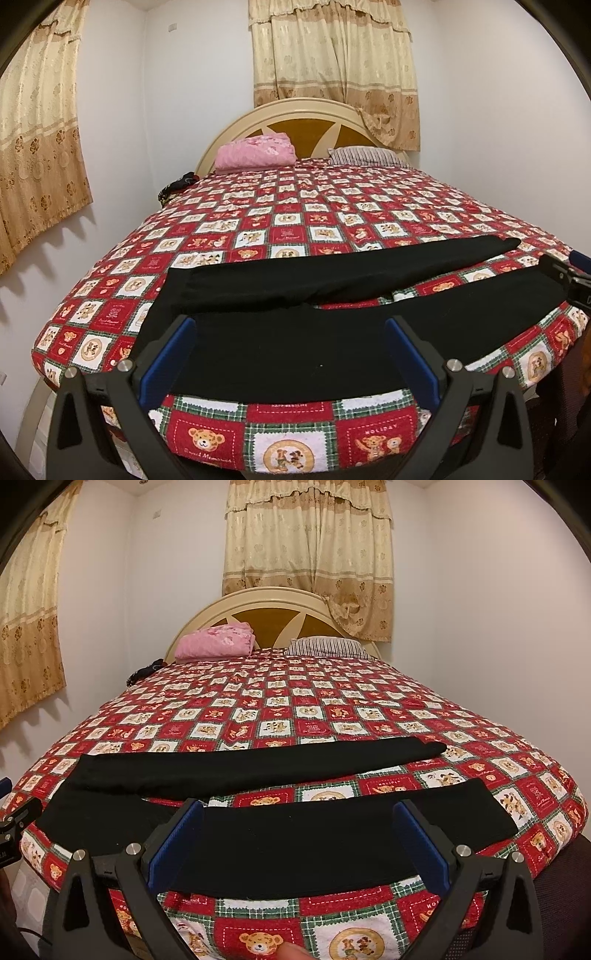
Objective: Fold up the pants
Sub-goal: 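Lower both tools onto the pants legs and close on the fabric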
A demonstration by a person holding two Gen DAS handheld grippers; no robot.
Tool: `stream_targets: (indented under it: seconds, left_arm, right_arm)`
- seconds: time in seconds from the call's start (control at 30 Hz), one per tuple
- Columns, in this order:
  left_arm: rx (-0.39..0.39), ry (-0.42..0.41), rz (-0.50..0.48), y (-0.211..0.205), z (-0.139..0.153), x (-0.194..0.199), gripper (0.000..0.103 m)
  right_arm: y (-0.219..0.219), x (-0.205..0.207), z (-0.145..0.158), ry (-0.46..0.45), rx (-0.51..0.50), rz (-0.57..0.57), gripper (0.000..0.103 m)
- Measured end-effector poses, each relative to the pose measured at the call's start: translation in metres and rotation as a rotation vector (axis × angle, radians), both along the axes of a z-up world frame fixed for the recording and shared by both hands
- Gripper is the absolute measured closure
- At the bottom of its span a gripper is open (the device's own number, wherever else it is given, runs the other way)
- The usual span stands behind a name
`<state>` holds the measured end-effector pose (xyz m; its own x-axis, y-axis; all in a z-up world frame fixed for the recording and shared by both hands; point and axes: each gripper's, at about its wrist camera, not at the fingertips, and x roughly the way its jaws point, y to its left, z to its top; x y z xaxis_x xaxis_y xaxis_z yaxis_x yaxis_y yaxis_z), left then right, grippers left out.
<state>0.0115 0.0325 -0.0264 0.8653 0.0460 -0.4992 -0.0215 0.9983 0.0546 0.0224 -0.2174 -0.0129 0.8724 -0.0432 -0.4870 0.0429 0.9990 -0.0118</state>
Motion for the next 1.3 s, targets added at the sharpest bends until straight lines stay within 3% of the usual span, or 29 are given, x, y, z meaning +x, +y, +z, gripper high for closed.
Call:
stream_targets:
  seconds: [0.6, 0.93, 1.1, 1.23, 1.3]
  left_arm:
    - [0.075, 0.138, 0.072, 0.072, -0.05, 0.08, 0.0]
    - [0.122, 0.218, 0.12, 0.149, -0.053, 0.149, 0.0]
    - [0.091, 0.273, 0.125, 0.19, -0.058, 0.198, 0.0]
    - [0.06, 0.336, 0.093, 0.205, -0.072, 0.23, 0.001]
    - [0.02, 0.383, 0.076, 0.214, -0.084, 0.248, 0.01]
  right_arm:
    - [-0.002, 0.051, -0.056, 0.143, -0.014, 0.0, 0.001]
    - [-0.033, 0.112, -0.038, 0.159, -0.069, -0.004, 0.001]
    - [-0.047, 0.137, -0.031, 0.153, -0.102, -0.013, 0.002]
    - [-0.059, 0.153, -0.036, 0.186, -0.085, -0.009, 0.018]
    - [-0.068, 0.162, -0.041, 0.223, -0.056, -0.006, 0.027]
